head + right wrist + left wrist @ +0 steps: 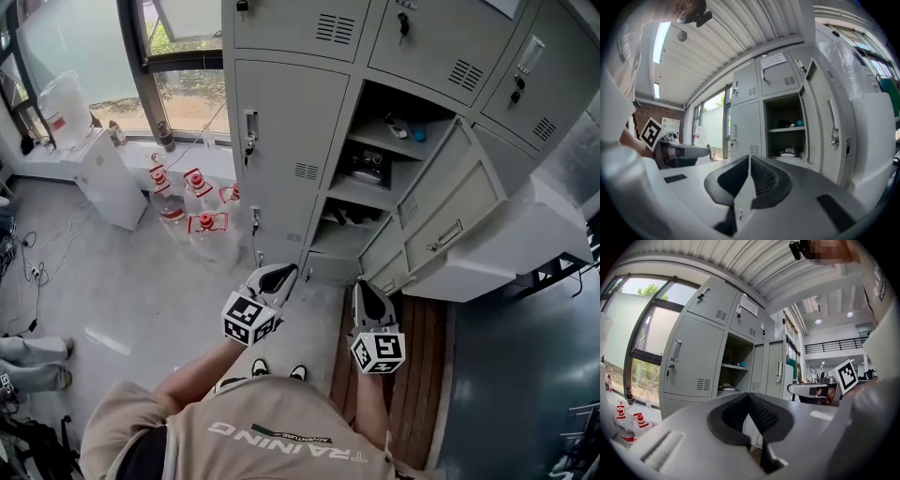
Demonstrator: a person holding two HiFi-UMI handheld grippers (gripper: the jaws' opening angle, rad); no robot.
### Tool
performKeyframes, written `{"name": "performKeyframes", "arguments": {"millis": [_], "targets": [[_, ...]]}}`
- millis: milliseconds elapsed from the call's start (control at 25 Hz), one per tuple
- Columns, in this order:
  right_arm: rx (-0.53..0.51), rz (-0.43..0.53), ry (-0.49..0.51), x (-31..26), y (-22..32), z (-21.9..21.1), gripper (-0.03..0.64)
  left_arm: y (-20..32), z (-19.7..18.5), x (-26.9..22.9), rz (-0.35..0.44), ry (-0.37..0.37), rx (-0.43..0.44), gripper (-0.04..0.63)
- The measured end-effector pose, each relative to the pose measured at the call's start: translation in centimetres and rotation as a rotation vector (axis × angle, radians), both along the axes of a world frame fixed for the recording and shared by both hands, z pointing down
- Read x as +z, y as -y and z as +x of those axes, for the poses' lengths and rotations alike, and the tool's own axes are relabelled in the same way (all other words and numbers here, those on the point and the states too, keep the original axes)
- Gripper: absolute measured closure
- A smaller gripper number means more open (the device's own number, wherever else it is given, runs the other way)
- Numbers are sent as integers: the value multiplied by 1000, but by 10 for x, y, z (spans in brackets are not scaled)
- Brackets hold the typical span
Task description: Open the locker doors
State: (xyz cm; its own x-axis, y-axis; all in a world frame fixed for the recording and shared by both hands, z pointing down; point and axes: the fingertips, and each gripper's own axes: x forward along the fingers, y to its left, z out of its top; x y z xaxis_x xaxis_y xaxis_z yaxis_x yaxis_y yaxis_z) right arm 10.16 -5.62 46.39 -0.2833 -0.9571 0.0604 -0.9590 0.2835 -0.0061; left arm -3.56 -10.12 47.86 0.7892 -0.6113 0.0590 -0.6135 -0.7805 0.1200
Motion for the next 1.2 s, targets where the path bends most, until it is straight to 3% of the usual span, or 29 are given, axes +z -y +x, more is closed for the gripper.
{"name": "performKeyframes", "arguments": {"millis": [720, 1200], "targets": [[-69, 14, -42, -1, 4, -8, 604, -1, -17, 5, -1, 13, -79, 589], [-56, 20, -67, -5, 4, -5, 604, 3, -31, 7, -10, -5, -118, 589]]}}
